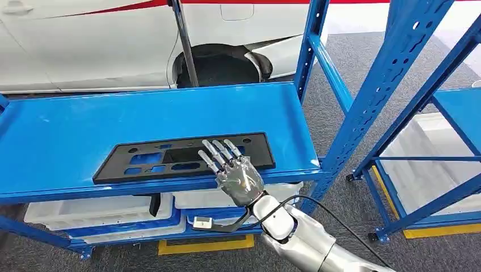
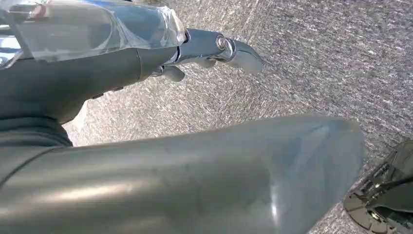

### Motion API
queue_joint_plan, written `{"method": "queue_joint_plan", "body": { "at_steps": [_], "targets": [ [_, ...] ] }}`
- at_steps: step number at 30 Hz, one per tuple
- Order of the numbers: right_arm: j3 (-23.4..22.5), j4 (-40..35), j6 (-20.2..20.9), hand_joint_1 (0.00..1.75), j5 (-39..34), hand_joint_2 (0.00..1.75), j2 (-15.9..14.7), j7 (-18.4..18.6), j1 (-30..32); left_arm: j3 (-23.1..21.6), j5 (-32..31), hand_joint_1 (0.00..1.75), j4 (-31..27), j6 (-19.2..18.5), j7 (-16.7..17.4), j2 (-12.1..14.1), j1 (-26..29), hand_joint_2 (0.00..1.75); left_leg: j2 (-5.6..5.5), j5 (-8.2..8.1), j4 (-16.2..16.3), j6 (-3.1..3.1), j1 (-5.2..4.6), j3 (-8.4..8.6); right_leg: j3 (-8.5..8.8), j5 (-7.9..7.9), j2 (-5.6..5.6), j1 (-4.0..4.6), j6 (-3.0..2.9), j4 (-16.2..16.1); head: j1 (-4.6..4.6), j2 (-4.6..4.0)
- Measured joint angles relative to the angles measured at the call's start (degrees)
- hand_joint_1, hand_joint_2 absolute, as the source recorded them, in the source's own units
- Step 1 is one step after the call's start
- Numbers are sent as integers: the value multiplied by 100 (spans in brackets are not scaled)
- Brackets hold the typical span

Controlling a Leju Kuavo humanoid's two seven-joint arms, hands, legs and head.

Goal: Take the parts from the cabinet and place them on the table.

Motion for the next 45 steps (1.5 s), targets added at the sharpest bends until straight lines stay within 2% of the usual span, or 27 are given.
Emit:
{"method": "queue_joint_plan", "body": {
  "at_steps": [12,24,45],
  "targets": [
    [46,199,26,0,20,175,164,-205,-64,-31,-13,0,0,-4,20,0,-63,0,0,0,0,0,0,0,1,0,0,1,0,0,0,0],
    [136,439,-98,0,-57,175,437,-208,-126,-140,-63,0,-2,-37,31,74,-138,0,0,1,-1,-1,0,-1,0,0,0,0,0,0,0,2],
    [190,564,-149,0,-48,175,520,-197,-199,-177,-63,0,-2,-44,74,122,-200,0,0,1,0,-1,0,0,-1,0,0,0,0,0,0,2]
  ]
}}
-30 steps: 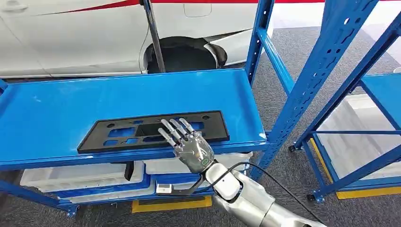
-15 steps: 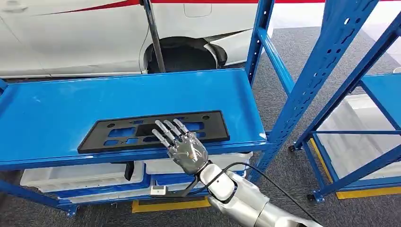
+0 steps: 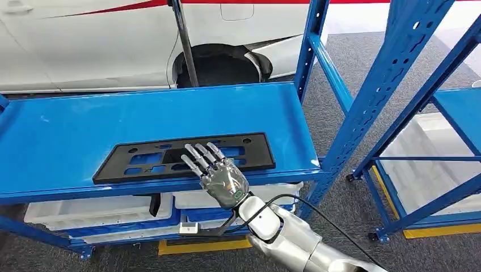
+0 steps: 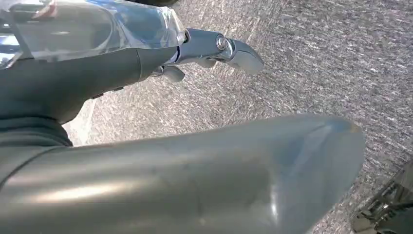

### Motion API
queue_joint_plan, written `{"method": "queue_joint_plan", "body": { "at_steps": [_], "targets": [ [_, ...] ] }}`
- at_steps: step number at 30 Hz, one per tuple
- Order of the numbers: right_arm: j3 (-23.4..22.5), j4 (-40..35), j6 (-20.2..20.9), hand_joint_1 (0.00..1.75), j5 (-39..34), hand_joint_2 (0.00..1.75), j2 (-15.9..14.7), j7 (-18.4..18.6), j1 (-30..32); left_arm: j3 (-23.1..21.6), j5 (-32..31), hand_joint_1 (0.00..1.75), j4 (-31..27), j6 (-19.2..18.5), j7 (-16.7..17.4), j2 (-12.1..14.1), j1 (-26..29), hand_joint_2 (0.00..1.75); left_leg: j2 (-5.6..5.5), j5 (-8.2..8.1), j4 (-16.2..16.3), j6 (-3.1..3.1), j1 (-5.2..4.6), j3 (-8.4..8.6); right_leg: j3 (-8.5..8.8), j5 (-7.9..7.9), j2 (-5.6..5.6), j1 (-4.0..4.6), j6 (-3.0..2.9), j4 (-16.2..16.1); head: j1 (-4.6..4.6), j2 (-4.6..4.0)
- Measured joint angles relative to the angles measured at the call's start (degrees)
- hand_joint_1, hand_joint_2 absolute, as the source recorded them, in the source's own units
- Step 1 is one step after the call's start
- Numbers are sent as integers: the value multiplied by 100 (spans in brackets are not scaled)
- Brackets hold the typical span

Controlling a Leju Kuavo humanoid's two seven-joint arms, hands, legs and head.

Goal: Take the parts from the cabinet and place them on the table.

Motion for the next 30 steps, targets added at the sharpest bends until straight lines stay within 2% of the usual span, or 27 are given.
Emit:
{"method": "queue_joint_plan", "body": {
  "at_steps": [30],
  "targets": [
    [0,2,20,0,-18,175,11,0,-12,-98,0,0,-2,-81,0,15,-6,0,0,1,0,-1,0,0,0,0,0,0,0,0,0,-2]
  ]
}}
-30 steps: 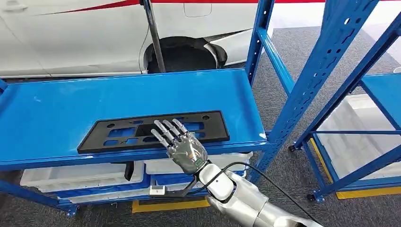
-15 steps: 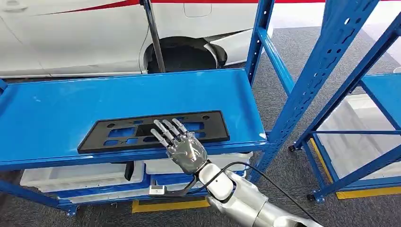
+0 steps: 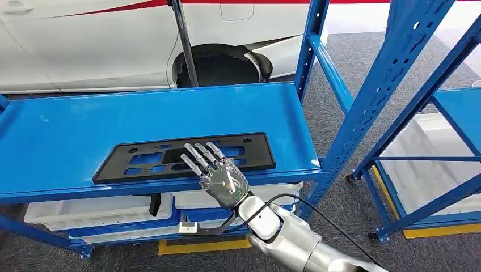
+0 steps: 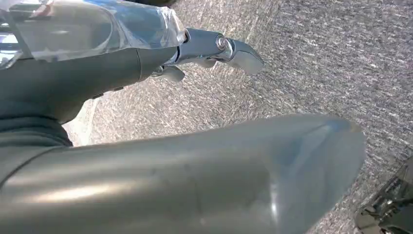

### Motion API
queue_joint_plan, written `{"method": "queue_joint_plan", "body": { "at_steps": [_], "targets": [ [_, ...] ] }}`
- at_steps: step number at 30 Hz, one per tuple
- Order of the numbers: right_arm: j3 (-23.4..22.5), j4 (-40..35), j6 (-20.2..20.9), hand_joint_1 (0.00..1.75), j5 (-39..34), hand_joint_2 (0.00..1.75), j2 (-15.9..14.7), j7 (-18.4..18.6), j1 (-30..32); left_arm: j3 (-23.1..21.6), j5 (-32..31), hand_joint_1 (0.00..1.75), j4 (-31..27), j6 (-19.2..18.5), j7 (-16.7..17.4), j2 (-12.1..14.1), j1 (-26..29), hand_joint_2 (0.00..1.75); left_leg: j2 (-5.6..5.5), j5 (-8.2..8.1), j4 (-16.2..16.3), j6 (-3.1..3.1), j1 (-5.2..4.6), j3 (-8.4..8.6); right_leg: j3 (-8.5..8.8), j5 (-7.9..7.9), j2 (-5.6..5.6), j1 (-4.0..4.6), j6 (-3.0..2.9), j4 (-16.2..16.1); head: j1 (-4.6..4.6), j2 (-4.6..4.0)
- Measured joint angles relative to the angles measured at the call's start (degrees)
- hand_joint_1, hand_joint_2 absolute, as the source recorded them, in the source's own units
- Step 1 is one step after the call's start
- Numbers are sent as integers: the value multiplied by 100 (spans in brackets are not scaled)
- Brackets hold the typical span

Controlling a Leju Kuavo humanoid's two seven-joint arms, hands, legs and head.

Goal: Take the parts from the cabinet and place them on the table.

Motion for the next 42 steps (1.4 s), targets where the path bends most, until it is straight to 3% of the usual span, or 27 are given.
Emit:
{"method": "queue_joint_plan", "body": {
  "at_steps": [13,20,21,22,23,25,26,27,28,30,31,32,33,35,37,38,40,41,42],
  "targets": [
    [2,0,20,0,-7,175,0,0,3,-2,24,0,0,-33,-2,18,2,0,0,-6,20,8,-11,-6,0,7,0,-11,11,-4,0,0],
    [4,0,20,0,-7,175,7,0,0,-4,26,0,0,-33,-2,44,1,0,0,-30,29,70,-34,-19,11,20,0,-33,62,-43,-2,0],
    [2,-4,20,0,-7,175,15,0,-2,-4,26,0,-7,-35,-2,44,2,0,3,26,-74,110,48,40,15,-4,0,13,92,-41,0,0],
    [2,-4,20,0,-7,175,13,0,-1,-4,26,0,-9,-39,-9,42,1,0,12,46,-129,112,57,75,-2,-70,-1,3,117,66,6,0],
    [4,-4,20,0,-4,175,13,0,-11,-4,26,0,-9,-42,-13,44,-6,0,22,54,-141,136,81,88,-153,-282,1,-5,136,390,15,0],
    [4,-2,20,0,-9,175,9,0,5,-4,26,0,-9,-46,-15,44,-4,0,23,48,-142,141,87,94,-595,-672,0,-55,179,1274,15,0],
    [4,0,20,0,-9,175,-4,0,16,-4,26,0,-9,-57,-15,44,0,0,21,43,-137,138,95,91,-814,-778,-1,-80,208,1658,15,0],
    [4,2,20,0,-9,175,-9,0,29,-4,26,0,-9,-68,-15,44,6,0,18,36,-134,124,111,93,-893,-705,-2,-105,241,1740,15,0],
    [7,7,24,0,-15,175,-9,0,29,-7,26,0,-9,-77,-15,44,8,0,15,26,-127,105,126,97,-821,-524,-3,-129,267,1533,15,0],
    [7,4,33,0,-15,175,-9,0,24,-7,28,0,-13,-85,-37,44,8,0,0,-3,-103,35,176,117,-350,-4,-6,-180,317,525,15,0],
    [7,4,37,0,-15,175,-9,0,21,-7,26,0,-15,-85,-46,44,5,0,-6,-29,-70,-20,184,118,-94,165,-4,-210,340,25,17,0],
    [7,4,39,0,-15,175,0,0,16,-7,28,0,-15,-85,-50,52,-1,0,-12,-63,-38,-84,157,98,-72,108,35,-151,298,-44,15,0],
    [7,2,42,0,-15,175,0,0,18,-7,28,0,-15,-85,-55,55,-2,0,-7,-57,-39,-127,155,101,-90,130,45,-169,215,-45,7,0],
    [7,2,42,0,-18,175,-2,0,19,-7,28,0,-15,-87,-57,52,3,0,-7,-36,-87,-200,200,112,-107,123,46,-108,125,-34,7,2],
    [7,0,44,0,-15,175,11,0,10,-11,28,0,-17,-92,-66,52,1,0,10,-105,3,-256,236,71,-88,164,36,-143,39,-71,7,0],
    [7,0,46,0,-17,175,11,0,4,-11,33,0,-20,-92,-66,55,-4,0,32,-280,286,-264,231,-56,-83,154,31,-143,-1,-71,-13,0],
    [9,0,66,0,-35,175,11,0,8,-11,39,0,-20,-92,-66,61,-5,0,31,-716,1297,-290,222,-556,-82,142,23,-132,-27,-70,-28,0],
    [7,0,77,0,-35,175,11,2,14,-11,39,0,-20,-92,-66,61,6,0,31,-832,1701,-298,222,-771,-81,132,21,-120,-42,-69,-31,0],
    [9,0,81,0,-35,175,11,2,24,-11,39,0,-20,-92,-68,61,18,0,32,-820,1883,-300,223,-890,-73,126,22,-113,-48,-68,-33,0]
  ]
}}
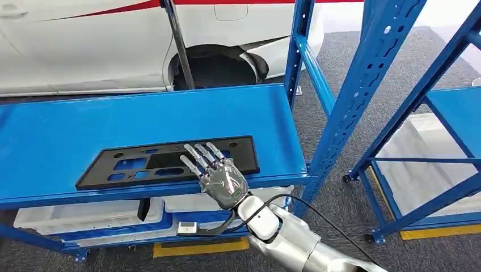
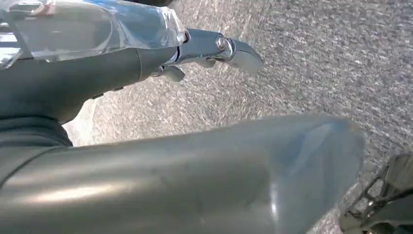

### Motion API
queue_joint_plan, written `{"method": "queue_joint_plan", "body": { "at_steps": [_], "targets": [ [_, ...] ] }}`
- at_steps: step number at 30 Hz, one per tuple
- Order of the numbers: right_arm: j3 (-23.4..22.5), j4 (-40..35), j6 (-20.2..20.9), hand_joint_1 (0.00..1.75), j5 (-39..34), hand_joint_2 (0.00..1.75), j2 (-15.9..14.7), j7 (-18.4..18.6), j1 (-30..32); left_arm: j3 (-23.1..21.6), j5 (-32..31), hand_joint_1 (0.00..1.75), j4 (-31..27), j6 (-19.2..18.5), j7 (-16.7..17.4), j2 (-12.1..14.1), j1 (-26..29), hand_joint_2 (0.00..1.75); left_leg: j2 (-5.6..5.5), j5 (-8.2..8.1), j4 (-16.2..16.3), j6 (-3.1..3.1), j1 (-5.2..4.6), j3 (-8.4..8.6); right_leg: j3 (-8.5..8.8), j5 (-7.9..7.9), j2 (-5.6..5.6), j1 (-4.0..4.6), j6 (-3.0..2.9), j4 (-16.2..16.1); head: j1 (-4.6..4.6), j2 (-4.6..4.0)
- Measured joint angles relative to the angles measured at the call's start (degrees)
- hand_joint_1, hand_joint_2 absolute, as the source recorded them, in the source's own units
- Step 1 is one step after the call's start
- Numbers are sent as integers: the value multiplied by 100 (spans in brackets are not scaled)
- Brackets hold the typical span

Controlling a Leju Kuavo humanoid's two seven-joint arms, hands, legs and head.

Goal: Take the parts from the cabinet and place them on the table.

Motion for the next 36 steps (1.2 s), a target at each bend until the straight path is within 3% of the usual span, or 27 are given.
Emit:
{"method": "queue_joint_plan", "body": {
  "at_steps": [1,2,4,5,8,10,11,12,14,15,16,17,19,20,21,24,25,26,28,29,30,31,32,34,35,36],
  "targets": [
    [0,0,0,0,0,175,0,0,5,-2,0,0,0,0,0,0,4,0,0,135,-121,8,-1,19,16,-12,3,3,0,1,0,0],
    [0,0,0,0,0,175,0,0,3,-2,0,0,0,0,0,0,0,0,0,378,-503,22,-2,181,43,-30,10,3,9,2,0,0],
    [0,-2,0,0,0,175,2,0,-1,-2,0,0,0,0,0,11,-13,0,11,918,-1634,75,-3,708,118,-85,13,3,48,1,-4,0],
    [0,-2,0,0,0,175,2,0,-5,-2,0,0,0,0,0,13,-21,0,12,845,-1838,94,-45,823,124,-109,14,43,87,4,-4,0],
    [0,-2,7,0,-4,175,2,0,-5,-2,-2,0,-4,0,0,11,-18,0,2,820,-1855,163,-91,822,133,-123,15,45,167,-33,-13,0],
    [-2,-11,7,0,-4,175,0,0,-10,-2,-4,0,-13,0,0,11,-17,0,1,841,-1912,243,-45,879,154,-183,3,13,243,1,-13,0],
    [-2,-20,4,0,-7,175,-2,0,-19,-2,-2,0,-15,0,0,11,-22,0,0,826,-1916,268,-46,899,70,-296,-11,16,256,210,-9,0],
    [-2,-20,6,0,-7,175,-2,0,-25,-2,-2,0,-15,0,0,13,-32,0,4,814,-1916,312,-48,910,-136,-498,-11,21,264,615,-9,0],
    [-2,-20,9,0,-11,175,-13,0,0,0,-2,0,-15,0,0,13,-34,0,7,792,-1914,345,-72,923,-713,-884,-12,20,283,1659,-11,0],
    [-2,-17,15,0,-13,175,-20,0,13,-2,-2,0,-15,0,0,13,-28,0,5,783,-1914,354,-81,931,-879,-903,-11,20,283,1907,-11,0],
    [-2,-20,17,0,-15,175,-22,0,19,-2,-2,0,-15,0,0,13,-23,0,4,779,-1914,358,-84,940,-928,-844,-11,20,279,1924,-11,0],
    [-2,-20,17,0,-15,175,-22,0,16,-2,-2,0,-15,0,0,13,-18,0,-8,761,-1913,354,-91,968,-807,-528,-12,23,260,1540,-11,0],
    [-2,-20,17,0,-15,175,-22,0,7,-2,-4,0,-22,-2,0,11,-22,0,-25,729,-1913,328,-98,1037,-335,26,-11,41,186,492,-11,0],
    [-2,-20,17,0,-15,175,-22,0,-1,-2,-4,0,-31,-2,0,4,-22,0,-28,707,-1911,305,-105,1054,-137,130,-11,70,128,54,-11,0],
    [-2,-20,17,0,-15,175,-20,2,-6,-2,-2,0,-35,-2,0,2,-30,0,-31,671,-1896,264,-152,1054,-108,107,-23,90,114,1,-20,0],
    [-2,-20,17,0,-17,175,-17,2,-6,-2,-2,0,-35,-2,2,2,-26,0,-17,675,-1938,168,-108,1069,-118,115,-13,123,45,-10,-17,0],
    [-2,-26,17,0,-15,175,-11,0,-10,-2,-2,0,-35,-2,0,11,-29,0,-14,653,-1916,136,-92,1072,-83,153,-20,72,-7,-71,-15,2],
    [-2,-28,17,0,-17,175,-7,0,-11,-4,-2,0,-37,-6,0,2,-26,0,1,549,-1764,105,-82,1008,-56,155,-23,61,-20,-91,-26,0],
    [-2,-31,20,0,-17,175,-4,0,-12,-7,2,0,-37,-9,0,2,-32,0,2,94,-862,44,-57,581,-48,142,-27,54,-57,-88,-42,0],
    [0,-31,20,0,-17,175,-4,0,-1,-7,4,0,-37,-9,0,2,-35,0,3,-71,-395,20,-53,337,-49,136,-22,52,-64,-85,-42,0],
    [-2,-31,20,0,-20,175,-11,0,10,-7,11,0,-37,-11,0,2,-18,0,4,-138,-78,-3,-42,163,-49,128,-21,49,-75,-83,-44,0],
    [0,-31,20,0,-22,175,-11,0,19,-7,15,0,-37,-11,0,4,0,0,6,-77,-40,-20,-28,109,-41,121,-19,46,-72,-83,-46,0],
    [0,-31,20,0,-22,175,-11,0,18,-7,15,0,-37,-11,0,7,4,0,7,111,-293,-40,-5,201,-27,108,-7,31,-57,-80,-46,2],
    [0,-31,18,0,-24,175,-11,0,17,-7,15,0,-37,-11,0,9,-5,0,12,455,-919,-64,22,485,5,86,5,11,-22,-76,-46,0],
    [0,-31,17,0,-24,175,-11,0,14,-7,15,0,-37,-11,0,9,-14,0,21,697,-1446,-81,37,734,33,65,6,3,8,-73,-48,0],
    [0,-31,15,0,-24,175,-11,0,14,-7,18,0,-37,-11,0,7,-19,0,36,802,-1872,-81,56,920,50,39,5,11,48,-67,-50,0]
  ]
}}
